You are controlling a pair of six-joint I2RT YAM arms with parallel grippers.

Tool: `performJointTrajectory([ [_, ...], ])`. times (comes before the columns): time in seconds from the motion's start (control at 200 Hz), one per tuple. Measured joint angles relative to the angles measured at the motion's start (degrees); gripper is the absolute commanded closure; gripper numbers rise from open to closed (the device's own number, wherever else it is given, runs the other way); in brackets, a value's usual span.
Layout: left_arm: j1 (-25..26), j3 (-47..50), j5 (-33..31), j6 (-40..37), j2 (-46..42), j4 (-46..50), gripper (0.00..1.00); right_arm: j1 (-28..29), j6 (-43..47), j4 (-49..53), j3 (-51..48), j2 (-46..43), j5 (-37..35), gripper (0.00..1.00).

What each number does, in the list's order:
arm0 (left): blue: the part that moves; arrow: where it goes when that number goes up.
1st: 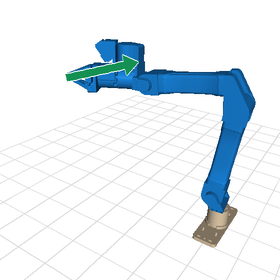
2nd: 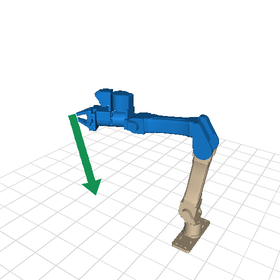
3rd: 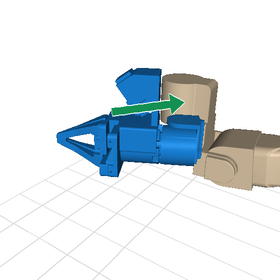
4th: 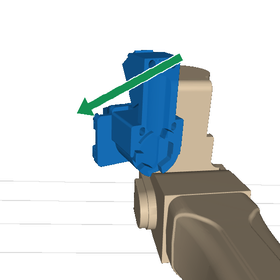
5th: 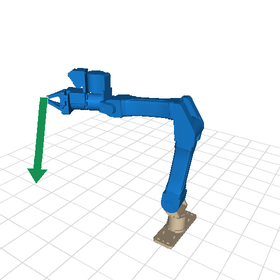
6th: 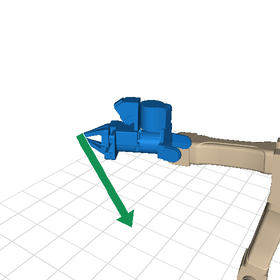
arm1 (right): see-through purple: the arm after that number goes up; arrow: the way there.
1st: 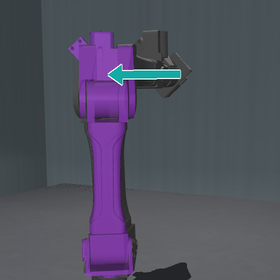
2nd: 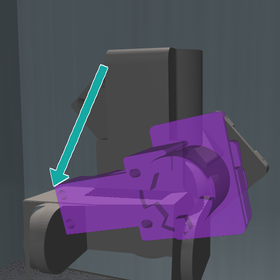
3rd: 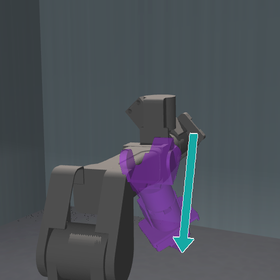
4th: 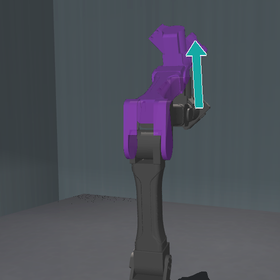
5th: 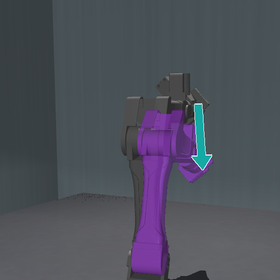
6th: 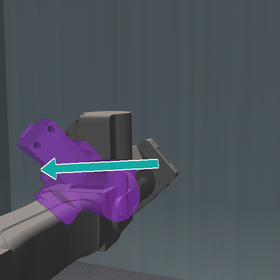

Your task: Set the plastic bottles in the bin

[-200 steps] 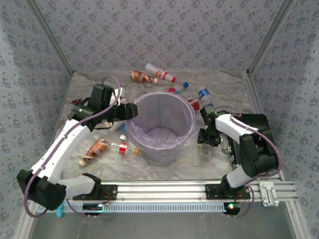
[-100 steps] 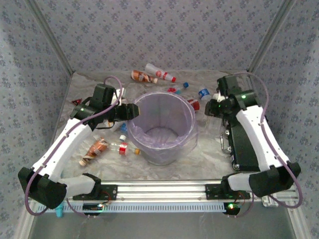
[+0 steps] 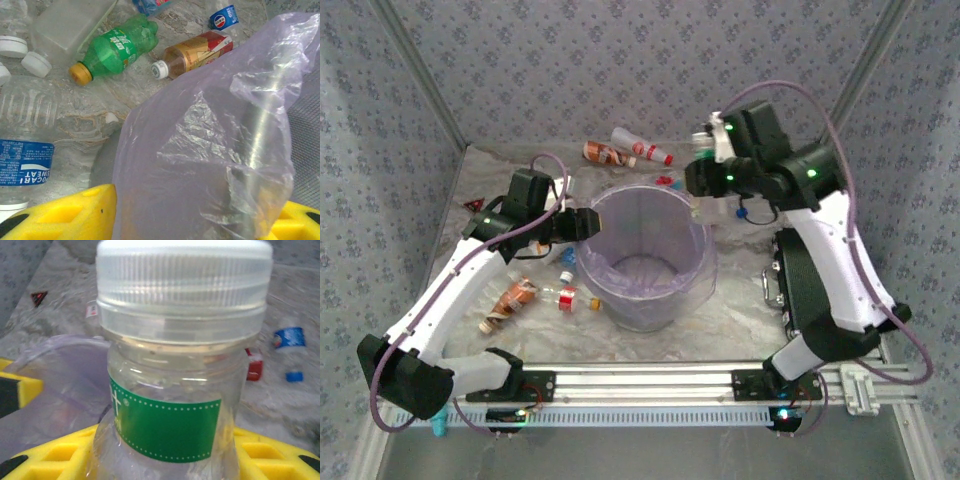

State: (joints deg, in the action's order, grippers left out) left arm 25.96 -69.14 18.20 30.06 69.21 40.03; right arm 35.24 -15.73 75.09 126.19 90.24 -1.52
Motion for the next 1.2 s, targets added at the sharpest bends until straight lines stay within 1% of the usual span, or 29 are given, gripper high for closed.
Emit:
performJointTrajectory([
  [0.17,0.1,0.3,0.0,0.0,0.0,-1.1,0.46,7.4,1.7,0.8,3.5,7.0,0.9,0.79],
  [0.235,0.1,0.3,0.0,0.0,0.0,-1.5,0.46,9.7,2.3,1.6,2.9,9.2,1.5,0.79],
  [0.315,0.1,0.5,-0.1,0.0,0.0,-2.2,0.46,11.8,2.8,1.9,-0.6,10.9,2.6,0.79],
  [0.46,0.1,1.1,-0.3,0.1,0.0,-3.1,0.46,13.5,2.8,1.6,-9.2,12.7,4.3,0.79],
  [0.565,0.2,1.1,-0.5,0.1,0.0,-3.5,0.47,14.1,2.9,0.3,-13.4,14.7,4.5,0.79],
  [0.855,0.3,1.3,-1.0,0.7,0.0,-4.3,0.48,14.3,2.4,-8.3,-24.6,18.2,5.0,0.73],
  [0.909,0.3,1.4,-1.0,0.7,-0.1,-4.3,0.48,14.3,2.1,-10.4,-26.6,18.7,5.1,0.71],
  [0.964,0.3,1.5,-1.2,0.8,-0.2,-4.4,0.48,14.3,1.7,-12.7,-28.9,18.7,5.3,0.66],
  [1.004,0.3,1.6,-1.3,1.0,-0.2,-4.7,0.49,14.3,1.4,-14.2,-30.2,18.7,5.4,0.60],
  [1.029,0.3,1.7,-1.4,1.1,-0.2,-5.0,0.49,14.3,1.1,-15.3,-31.0,18.7,5.4,0.53],
  [1.079,0.3,1.9,-1.6,1.3,-0.2,-5.5,0.49,14.3,0.7,-17.0,-32.3,18.7,5.5,0.46],
  [1.199,0.3,2.2,-1.8,1.6,-0.2,-5.8,0.49,14.3,-0.5,-19.5,-33.7,18.7,5.4,0.37],
])
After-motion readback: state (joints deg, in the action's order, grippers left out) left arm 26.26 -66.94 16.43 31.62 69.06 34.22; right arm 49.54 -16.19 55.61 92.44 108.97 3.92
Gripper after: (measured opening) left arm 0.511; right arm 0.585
